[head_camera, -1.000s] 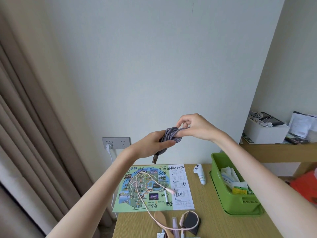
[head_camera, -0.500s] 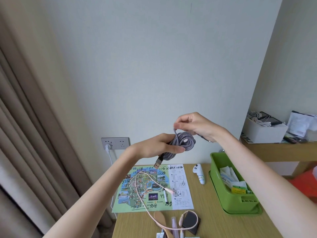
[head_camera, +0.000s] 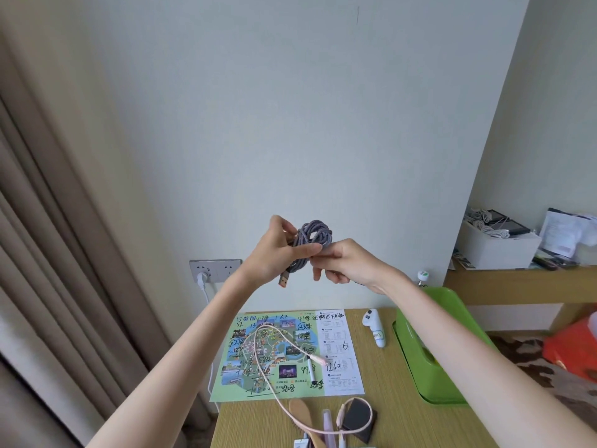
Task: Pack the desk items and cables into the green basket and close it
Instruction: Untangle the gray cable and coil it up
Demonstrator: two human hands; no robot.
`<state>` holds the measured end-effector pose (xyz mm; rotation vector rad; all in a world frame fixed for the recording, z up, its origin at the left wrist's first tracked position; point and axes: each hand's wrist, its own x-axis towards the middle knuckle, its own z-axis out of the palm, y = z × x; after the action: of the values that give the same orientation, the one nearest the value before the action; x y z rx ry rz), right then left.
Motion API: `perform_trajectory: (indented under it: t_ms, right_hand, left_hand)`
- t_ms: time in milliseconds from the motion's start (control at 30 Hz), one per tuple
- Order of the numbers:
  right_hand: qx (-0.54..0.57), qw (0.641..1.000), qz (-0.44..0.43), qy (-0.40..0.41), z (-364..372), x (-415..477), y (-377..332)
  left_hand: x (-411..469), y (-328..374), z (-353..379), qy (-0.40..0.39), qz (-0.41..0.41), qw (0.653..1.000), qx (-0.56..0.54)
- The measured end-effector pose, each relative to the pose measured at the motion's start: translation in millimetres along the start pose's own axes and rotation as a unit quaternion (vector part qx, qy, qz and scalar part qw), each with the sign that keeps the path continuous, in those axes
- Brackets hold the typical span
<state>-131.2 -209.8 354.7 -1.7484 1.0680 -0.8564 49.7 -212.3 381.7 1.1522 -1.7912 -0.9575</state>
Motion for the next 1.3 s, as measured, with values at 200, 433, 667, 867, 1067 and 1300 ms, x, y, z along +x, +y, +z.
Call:
perform_trajectory:
  t_ms: [200, 433, 667, 867, 1067, 1300]
  right_hand:
    - [-0.073, 0.997, -0.007, -0.019, -3, -3, -3]
    - [0.065, 0.986, -0.066, 0.137, -10, -8, -10]
    - [0.273, 0.951, -0.084, 0.121, -5, -9, -18]
    - [0.307, 0.946, -0.069, 0.080, 3, -6, -17]
    - [0.363, 0.920, -0.031, 0.144, 4, -4, -19]
    - [0.196, 0.971, -0.028, 0.133, 0, -7, -27]
  left_hand:
    - [4, -16, -5, 0.053, 0.031, 0.998, 0.034]
    - [9, -22, -12, 0.086, 0.044, 0.995, 0.005]
    - [12, -25, -9, 0.108, 0.038, 0.993, -0.004]
    - [12, -25, -6, 0.111, 0.043, 0.993, -0.013]
    - [12, -20, 0, 0.114, 0.045, 0.991, -0.053]
    - [9, -18, -7, 0.102, 0.043, 0.993, -0.031]
